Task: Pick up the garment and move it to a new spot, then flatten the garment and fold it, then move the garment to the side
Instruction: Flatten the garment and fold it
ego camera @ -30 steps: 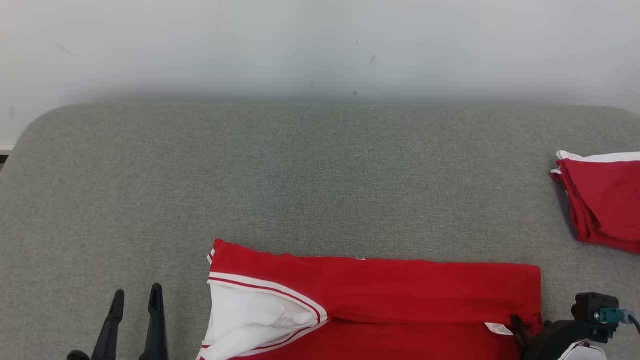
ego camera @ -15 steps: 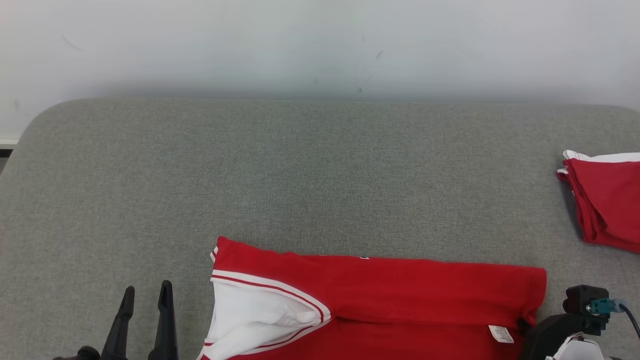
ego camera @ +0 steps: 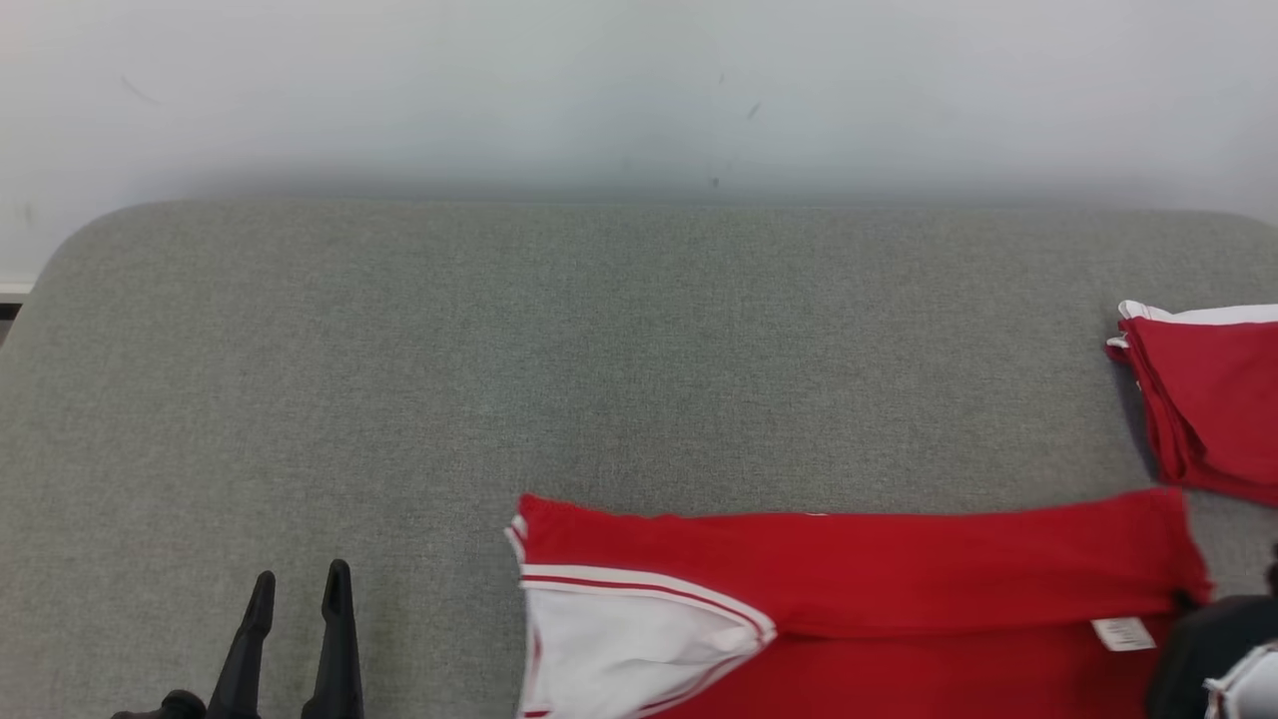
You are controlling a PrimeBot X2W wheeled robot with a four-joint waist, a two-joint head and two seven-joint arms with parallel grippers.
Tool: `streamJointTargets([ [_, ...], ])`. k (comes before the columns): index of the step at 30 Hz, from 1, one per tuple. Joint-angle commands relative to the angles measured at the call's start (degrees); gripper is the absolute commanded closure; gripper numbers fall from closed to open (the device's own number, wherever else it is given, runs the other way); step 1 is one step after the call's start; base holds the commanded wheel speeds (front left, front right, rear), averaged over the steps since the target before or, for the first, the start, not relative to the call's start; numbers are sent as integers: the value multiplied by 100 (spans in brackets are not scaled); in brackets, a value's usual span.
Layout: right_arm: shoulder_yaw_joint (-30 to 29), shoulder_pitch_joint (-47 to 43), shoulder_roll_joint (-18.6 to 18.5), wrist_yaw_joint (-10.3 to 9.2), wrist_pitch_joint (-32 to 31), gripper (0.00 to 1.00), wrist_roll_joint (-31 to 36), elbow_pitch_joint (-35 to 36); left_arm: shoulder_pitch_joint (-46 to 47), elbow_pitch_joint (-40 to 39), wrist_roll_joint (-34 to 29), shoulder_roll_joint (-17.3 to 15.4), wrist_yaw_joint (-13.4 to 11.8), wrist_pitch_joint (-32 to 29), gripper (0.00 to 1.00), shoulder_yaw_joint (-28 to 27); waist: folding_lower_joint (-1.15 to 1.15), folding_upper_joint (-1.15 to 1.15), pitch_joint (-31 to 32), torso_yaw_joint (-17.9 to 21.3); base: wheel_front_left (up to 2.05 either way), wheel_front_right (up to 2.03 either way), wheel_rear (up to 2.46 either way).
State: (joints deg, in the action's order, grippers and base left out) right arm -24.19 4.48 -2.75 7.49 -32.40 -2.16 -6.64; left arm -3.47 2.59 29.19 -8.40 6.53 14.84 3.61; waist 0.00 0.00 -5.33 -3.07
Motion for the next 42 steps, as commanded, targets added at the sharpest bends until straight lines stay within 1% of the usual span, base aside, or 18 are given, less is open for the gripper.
streamJointTargets([
  [1, -115, -107, -20, -2, -48, 100, 53, 107, -33, -35, 45, -12, -21, -4, 0, 0, 0, 0, 4, 7, 0, 0, 0],
  [4, -378, -221, -20, -2, -180, 100, 69, 380, -78, -56, 65, -32, -39, -9, 0, -3, 0, 0, 10, 33, 0, 0, 0],
  [8, -584, -353, -17, -2, -269, 100, 92, 604, -89, -82, 78, -55, -42, -24, 0, 5, 0, 0, 17, 75, 0, 0, 0],
  [10, -580, -371, -19, -2, -266, 100, 131, 716, -84, -94, 83, -64, -51, -22, 0, 5, 0, 0, 16, 99, 0, 0, 0],
  [13, -377, -396, -14, -2, -282, 100, 57, 884, -67, -104, 81, -79, -62, -34, 0, 12, 0, 0, 10, 129, 0, 0, 0],
  [18, 421, -502, -14, -2, -491, 100, -436, 1186, -34, -102, 72, -87, -68, -42, 0, 42, 0, 0, 18, 121, 0, 0, 0],
  [25, 2128, -706, -17, -1, -670, 100, -1252, 1476, -15, -39, 116, -73, -56, -34, 0, 78, 0, 0, 54, 24, 0, 0, 0],
  [27, 2528, -655, -16, -1, -661, 100, -1384, 1483, -11, -31, 131, -76, -52, -29, 0, 75, 0, 0, 60, 5, 0, 0, 0],
  [30, 3041, -454, -15, -1, -634, 100, -1394, 1352, 17, -10, 147, -84, -43, -23, 0, 92, 0, 0, 52, -39, 0, 0, 0],
  [31, 3041, -454, -15, -1, -634, 100, -1394, 1352, 17, -10, 147, -84, -43, -23, 0, 92, 0, 0, 52, -39, 0, 0, 0],
  [38, 3942, 25, -14, -1, -536, 100, -1531, 817, 91, 56, 182, -104, -16, -8, 0, 122, 0, 0, 32, -198, 0, 0, 0],
  [42, 4306, 276, -17, -1, -425, 100, -1627, 457, 140, 103, 197, -108, -13, 0, 0, 152, 0, 0, 7, -287, 0, 0, 0],
])
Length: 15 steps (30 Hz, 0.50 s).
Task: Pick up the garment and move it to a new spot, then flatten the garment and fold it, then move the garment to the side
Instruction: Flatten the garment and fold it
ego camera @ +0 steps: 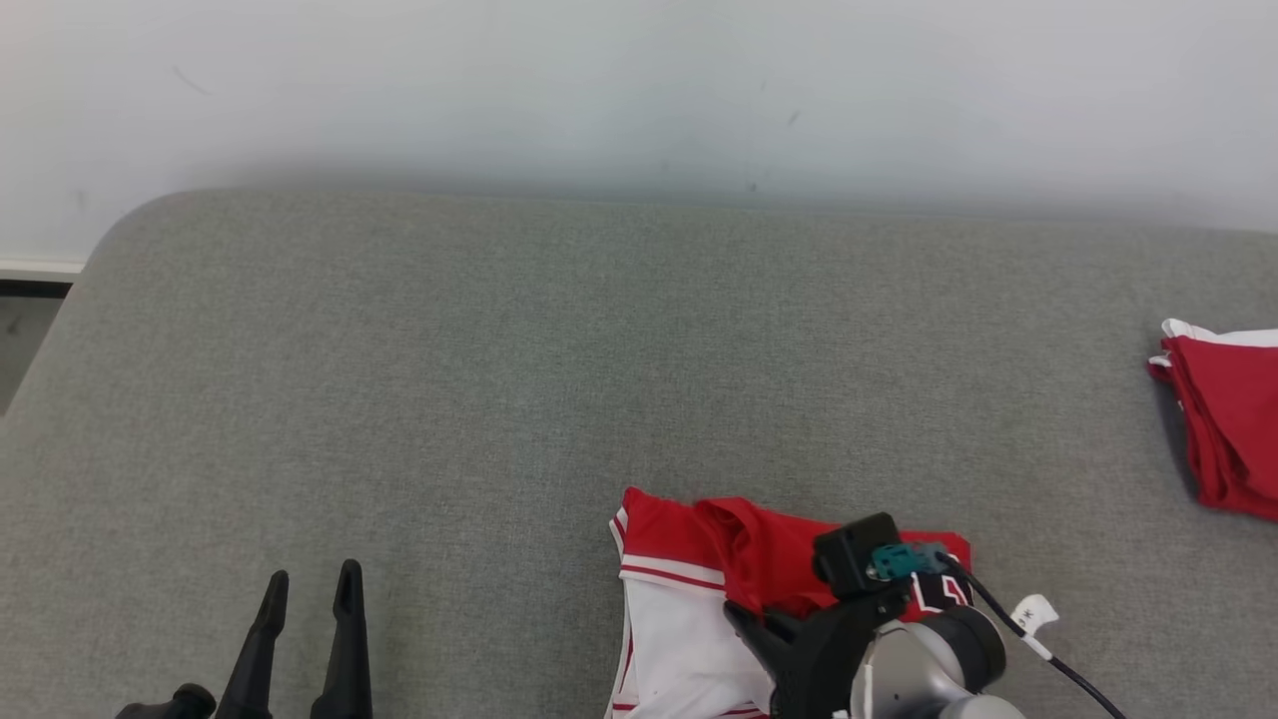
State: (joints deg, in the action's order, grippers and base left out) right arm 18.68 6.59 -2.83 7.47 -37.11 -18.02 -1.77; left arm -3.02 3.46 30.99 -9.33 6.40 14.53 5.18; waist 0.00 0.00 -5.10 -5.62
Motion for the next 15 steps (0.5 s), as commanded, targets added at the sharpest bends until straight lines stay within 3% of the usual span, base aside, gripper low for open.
streamJointTargets([
  [1, 97, 126, -9, 2, 87, 100, -87, -106, 95, 28, 20, -16, 3, 34, 0, -3, 0, 0, -21, -45, 0, 0, 0],
  [15, 667, 666, -8, 2, 466, 100, -420, -1046, 203, 153, 33, 17, 43, 56, 0, 52, 0, 0, -96, -228, 0, 0, 0],
])
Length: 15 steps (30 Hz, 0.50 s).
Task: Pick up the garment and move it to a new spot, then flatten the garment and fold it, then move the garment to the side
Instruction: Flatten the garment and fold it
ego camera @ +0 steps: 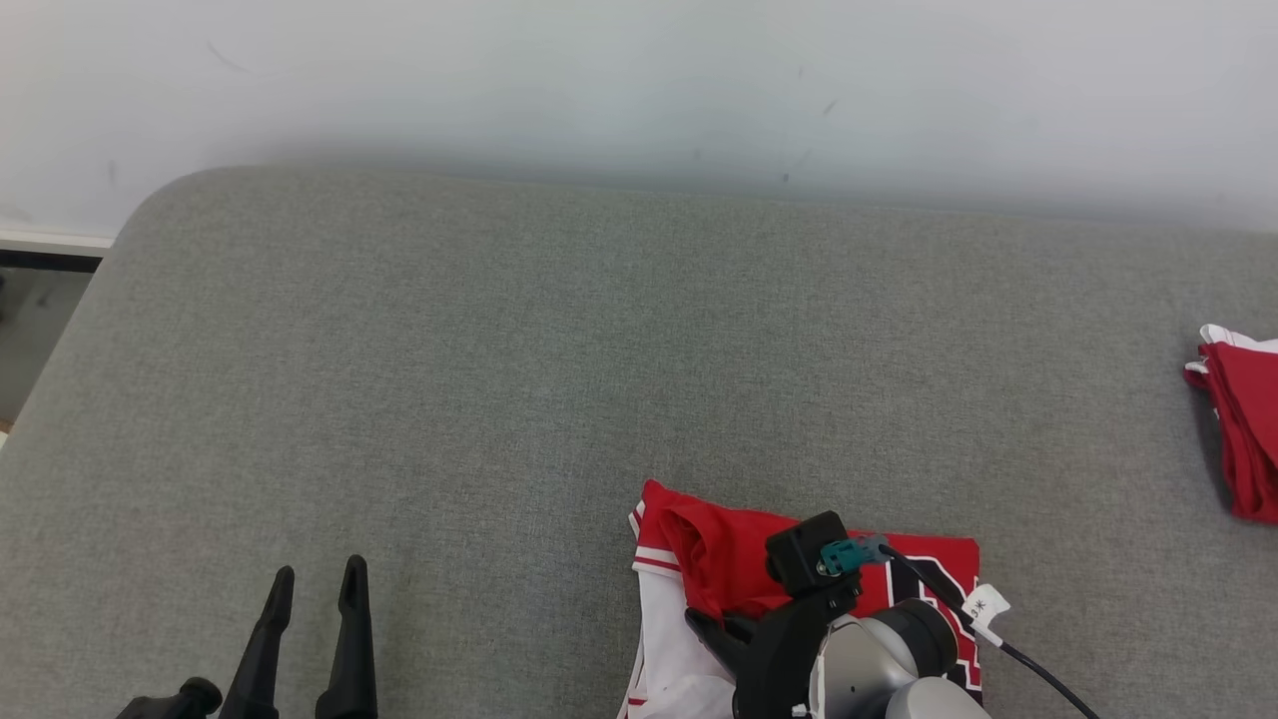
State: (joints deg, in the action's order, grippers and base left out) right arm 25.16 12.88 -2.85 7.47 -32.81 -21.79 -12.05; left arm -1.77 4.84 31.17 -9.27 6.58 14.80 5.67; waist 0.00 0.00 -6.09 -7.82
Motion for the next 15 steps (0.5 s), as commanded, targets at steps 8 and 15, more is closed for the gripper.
streamJointTargets([
  [8, 134, 197, -5, 2, 386, 0, -341, -188, 48, 36, 5, 15, 40, 39, 0, -16, 0, 0, 26, -19, 0, 0, 0],
  [15, -70, 266, -9, 2, 783, 0, -862, 276, 7, 24, -10, 23, 48, 40, 0, -33, 0, 0, 60, -11, 0, 0, 0],
])
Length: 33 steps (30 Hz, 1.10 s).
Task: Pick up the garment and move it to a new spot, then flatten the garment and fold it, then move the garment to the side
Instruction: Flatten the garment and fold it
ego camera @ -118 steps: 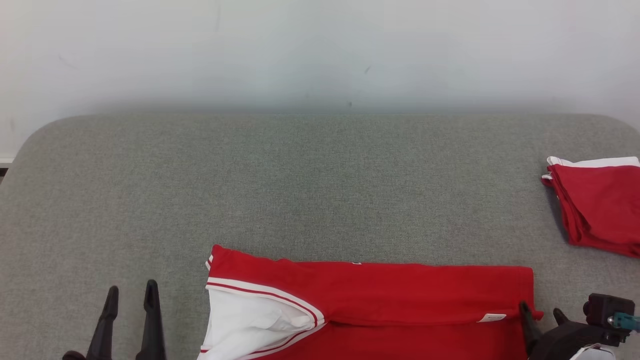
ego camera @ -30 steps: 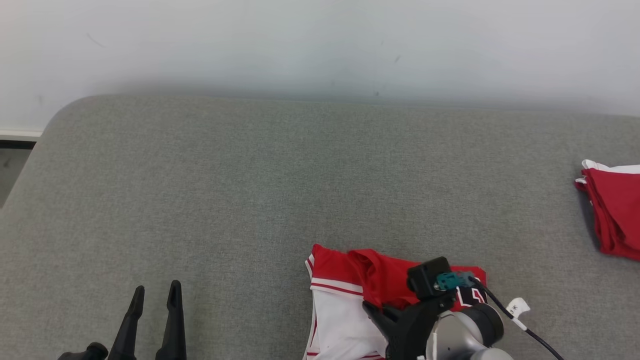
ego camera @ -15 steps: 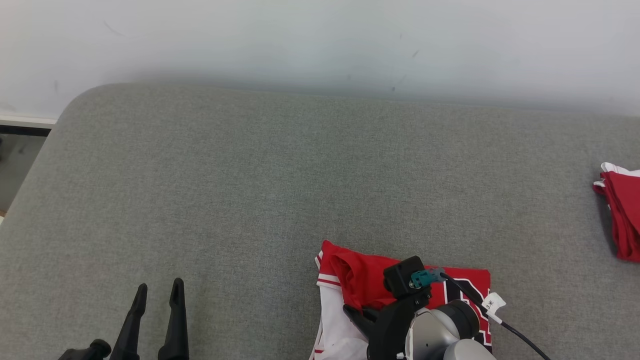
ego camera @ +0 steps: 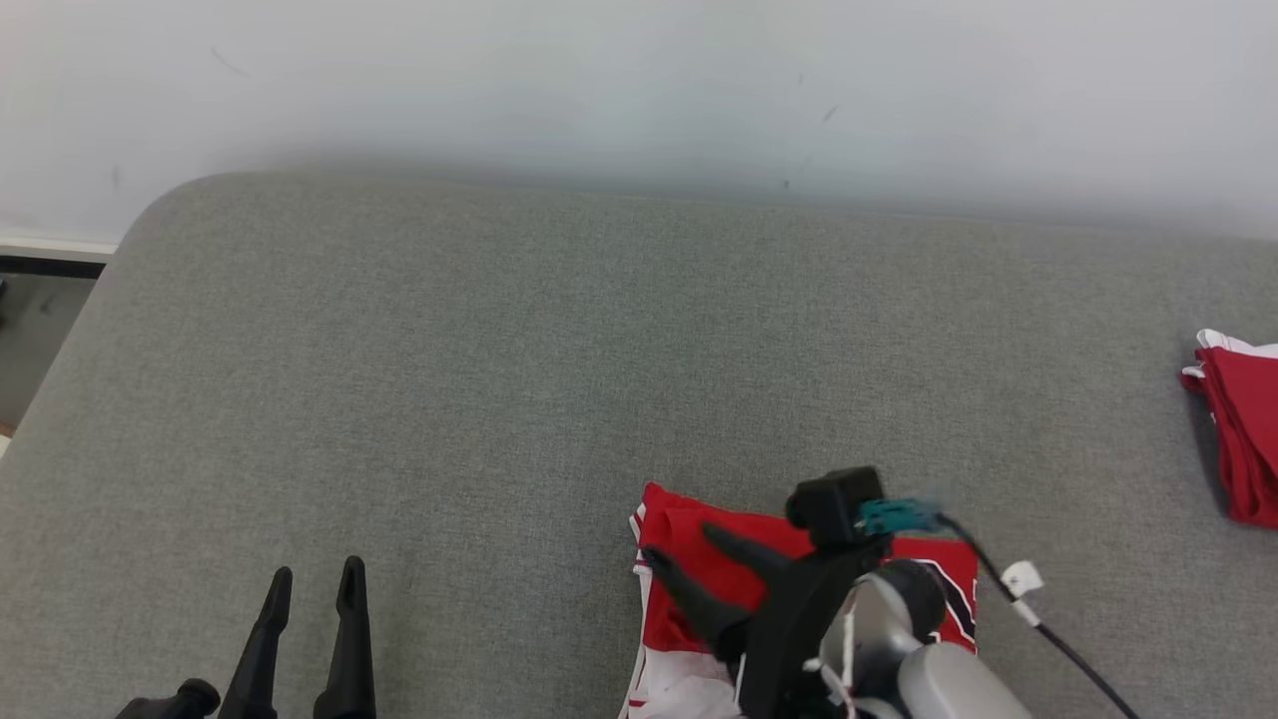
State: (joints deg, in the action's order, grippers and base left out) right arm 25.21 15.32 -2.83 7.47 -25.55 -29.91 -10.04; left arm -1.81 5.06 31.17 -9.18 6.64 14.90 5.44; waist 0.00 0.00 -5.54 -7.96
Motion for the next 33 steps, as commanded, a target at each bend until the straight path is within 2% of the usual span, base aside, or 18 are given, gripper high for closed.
streamJointTargets([
  [1, -193, 18, -13, 2, 102, 0, -19, 170, -1, -4, -15, 15, 40, 29, 0, -15, 0, 0, 11, 8, 0, 0, 0],
  [4, -502, -43, -12, 2, 134, 0, 183, 335, -26, -23, -26, 18, 31, 30, 0, -24, 0, 0, 20, 19, 0, 0, 0],
  [7, -1065, -217, -39, 2, 71, 0, 698, 543, -69, -57, -34, 29, 11, 32, 0, -43, 0, 0, 31, 45, 0, 0, 0],
  [10, -1559, -473, -262, 2, -77, 1, 1406, 622, -83, -76, -45, 54, 4, 32, 0, -35, 0, 0, 37, 64, 0, 0, 0],
  [11, -1661, -560, -265, 2, -121, 50, 1556, 634, -80, -79, -51, 60, 4, 31, 0, -29, 0, 0, 37, 69, 0, 0, 0],
  [12, -1758, -663, -245, 2, -179, 61, 1651, 617, -76, -82, -53, 62, 4, 32, 0, -26, 0, 0, 35, 77, 0, 0, 0],
  [13, -1796, -741, -277, 2, -227, 93, 1779, 599, -73, -83, -56, 59, 5, 30, 0, -28, 0, 0, 31, 86, 0, 0, 0],
  [14, -1795, -813, -328, 2, -278, 100, 1867, 575, -71, -83, -57, 57, 3, 29, 0, -35, 0, 0, 28, 101, 0, 0, 0],
  [20, -1613, -1070, -280, 2, -427, 100, 1982, 385, -61, -67, -81, 47, 5, 30, 0, -22, 0, 0, 43, 180, 0, 0, 0],
  [33, -240, -901, -220, 2, -402, 100, 1743, 36, -50, -39, -60, 25, 19, 31, 0, 61, 0, 0, 53, 102, 0, 0, 0],
])
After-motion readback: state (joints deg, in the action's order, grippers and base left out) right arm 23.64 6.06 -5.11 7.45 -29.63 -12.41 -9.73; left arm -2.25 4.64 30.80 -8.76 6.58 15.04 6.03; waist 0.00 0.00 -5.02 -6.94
